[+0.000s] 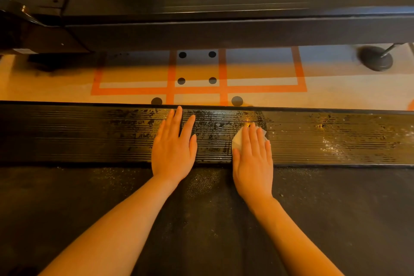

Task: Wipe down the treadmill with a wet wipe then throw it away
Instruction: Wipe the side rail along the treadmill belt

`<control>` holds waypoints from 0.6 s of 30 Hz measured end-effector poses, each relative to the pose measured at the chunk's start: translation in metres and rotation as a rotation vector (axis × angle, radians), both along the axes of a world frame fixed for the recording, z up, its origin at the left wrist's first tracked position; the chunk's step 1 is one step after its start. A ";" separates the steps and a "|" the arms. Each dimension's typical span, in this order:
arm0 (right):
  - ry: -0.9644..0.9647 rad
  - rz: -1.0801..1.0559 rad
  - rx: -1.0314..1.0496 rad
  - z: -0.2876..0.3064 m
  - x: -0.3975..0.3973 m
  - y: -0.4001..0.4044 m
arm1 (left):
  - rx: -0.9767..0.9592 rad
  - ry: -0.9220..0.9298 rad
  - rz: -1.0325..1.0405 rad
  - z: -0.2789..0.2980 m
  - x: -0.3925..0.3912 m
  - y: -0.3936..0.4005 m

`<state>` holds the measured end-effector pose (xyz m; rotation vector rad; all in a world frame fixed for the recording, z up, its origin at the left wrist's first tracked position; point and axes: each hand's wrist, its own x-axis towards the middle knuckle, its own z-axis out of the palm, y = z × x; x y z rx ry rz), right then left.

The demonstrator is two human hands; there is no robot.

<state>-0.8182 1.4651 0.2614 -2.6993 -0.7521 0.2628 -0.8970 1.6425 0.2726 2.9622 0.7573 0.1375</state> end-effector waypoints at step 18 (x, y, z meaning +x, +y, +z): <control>-0.006 -0.031 0.014 -0.001 -0.005 -0.015 | -0.036 0.012 0.007 0.001 0.000 0.000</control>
